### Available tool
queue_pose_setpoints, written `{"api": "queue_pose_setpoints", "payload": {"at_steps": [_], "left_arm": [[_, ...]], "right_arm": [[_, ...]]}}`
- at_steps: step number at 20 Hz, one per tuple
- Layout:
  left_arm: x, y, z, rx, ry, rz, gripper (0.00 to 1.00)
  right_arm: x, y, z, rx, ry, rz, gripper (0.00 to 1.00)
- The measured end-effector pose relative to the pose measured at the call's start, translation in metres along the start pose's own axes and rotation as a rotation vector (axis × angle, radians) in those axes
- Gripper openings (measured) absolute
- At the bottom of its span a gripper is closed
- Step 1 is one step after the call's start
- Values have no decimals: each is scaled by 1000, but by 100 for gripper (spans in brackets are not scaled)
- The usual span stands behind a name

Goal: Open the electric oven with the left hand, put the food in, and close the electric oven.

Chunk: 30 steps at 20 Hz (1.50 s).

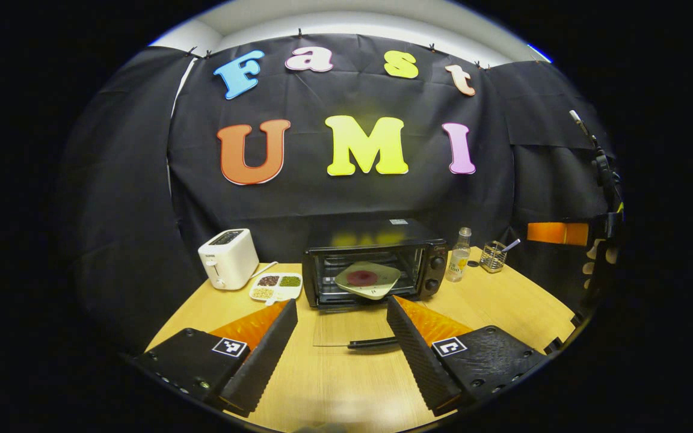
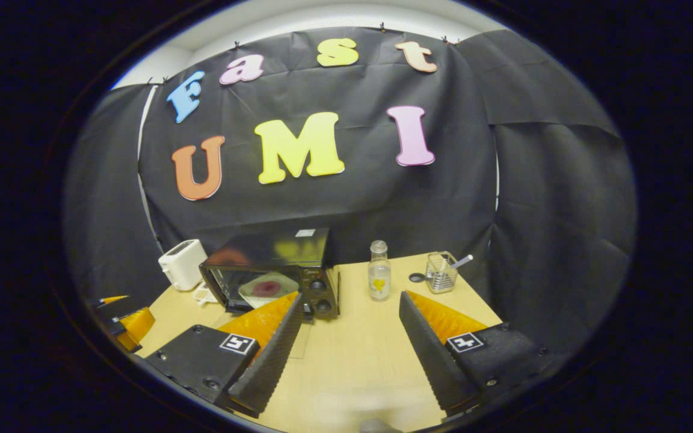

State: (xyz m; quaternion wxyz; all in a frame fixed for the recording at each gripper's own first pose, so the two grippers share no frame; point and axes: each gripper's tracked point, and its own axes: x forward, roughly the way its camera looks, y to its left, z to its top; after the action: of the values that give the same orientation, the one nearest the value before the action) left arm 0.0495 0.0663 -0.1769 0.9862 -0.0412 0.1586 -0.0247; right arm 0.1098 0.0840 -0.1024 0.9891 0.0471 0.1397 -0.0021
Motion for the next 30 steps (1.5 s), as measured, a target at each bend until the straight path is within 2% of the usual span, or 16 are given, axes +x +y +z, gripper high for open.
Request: {"api": "queue_pose_setpoints", "payload": {"at_steps": [1,3,4,6,7,9,12,14,17,18,22,23,24,25,29,30], "left_arm": [[6,-4,-9,-4,15,5,96],[20,-18,-33,-32,64,2,96],[25,-26,-44,-50,85,-4,96],[38,-39,-69,-57,135,-10,96],[46,-45,-86,-56,167,-13,96],[55,-53,-112,-64,217,-19,96],[71,-62,-149,-67,284,-17,96],[81,-66,-168,-62,322,-16,96],[97,-75,-180,-48,327,-23,100],[102,-75,-185,-46,335,-24,96],[118,-75,-192,-29,343,-19,96],[120,-73,-193,-21,342,-18,96],[122,-72,-192,-16,342,-18,96],[124,-72,-194,-20,350,-19,96],[123,-72,-191,-22,351,-19,98],[121,-73,-187,-24,347,-18,98]], "right_arm": [[-7,-9,-3,-7,12,-5,96],[-15,-27,-10,-26,50,-20,100],[-19,-35,-10,-39,57,-29,96],[-23,-51,-6,-54,64,-48,96],[-26,-53,-7,-59,74,-53,100],[-31,-64,-4,-62,80,-58,96],[-31,-79,2,-67,90,-76,100],[-32,-87,3,-69,98,-87,96],[-33,-98,4,-86,100,-125,96],[-34,-101,2,-88,105,-134,96],[-38,-106,0,-91,116,-156,96],[-37,-106,-1,-94,120,-157,100],[-37,-106,-2,-94,124,-160,96],[-38,-105,-2,-92,124,-160,100],[-35,-103,-2,-84,126,-150,100],[-34,-104,-2,-80,124,-148,96]]}}
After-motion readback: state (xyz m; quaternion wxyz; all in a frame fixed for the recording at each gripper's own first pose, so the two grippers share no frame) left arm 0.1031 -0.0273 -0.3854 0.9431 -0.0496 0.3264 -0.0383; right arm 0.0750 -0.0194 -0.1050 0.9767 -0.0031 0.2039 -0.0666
